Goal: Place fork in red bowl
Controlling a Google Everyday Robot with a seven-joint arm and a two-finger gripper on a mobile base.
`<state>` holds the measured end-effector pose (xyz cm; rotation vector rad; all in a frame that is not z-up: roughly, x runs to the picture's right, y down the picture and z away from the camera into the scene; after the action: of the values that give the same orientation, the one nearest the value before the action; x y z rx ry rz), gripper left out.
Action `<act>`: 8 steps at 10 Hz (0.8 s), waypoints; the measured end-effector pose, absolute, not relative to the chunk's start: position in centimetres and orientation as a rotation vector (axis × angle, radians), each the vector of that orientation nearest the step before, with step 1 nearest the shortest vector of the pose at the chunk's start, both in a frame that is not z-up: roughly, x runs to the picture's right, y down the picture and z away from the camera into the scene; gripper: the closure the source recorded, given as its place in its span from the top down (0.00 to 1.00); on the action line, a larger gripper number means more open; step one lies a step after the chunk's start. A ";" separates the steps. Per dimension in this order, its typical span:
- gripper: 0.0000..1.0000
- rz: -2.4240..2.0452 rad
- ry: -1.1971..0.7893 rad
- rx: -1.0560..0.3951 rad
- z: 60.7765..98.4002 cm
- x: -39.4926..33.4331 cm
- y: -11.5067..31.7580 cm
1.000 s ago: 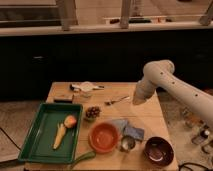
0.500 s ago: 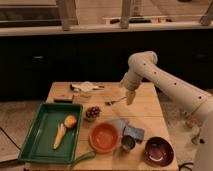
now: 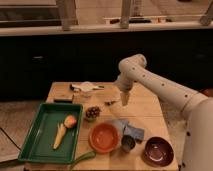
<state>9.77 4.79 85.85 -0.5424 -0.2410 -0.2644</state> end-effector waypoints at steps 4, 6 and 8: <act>0.80 -0.230 -0.287 -0.578 89.9 10.0 7.1; 0.80 -0.215 -0.306 -0.603 91.2 10.1 8.1; 0.80 -0.206 -0.328 -0.626 92.6 9.8 9.0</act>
<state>9.83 9.00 92.57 -0.6263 -0.3282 -0.2057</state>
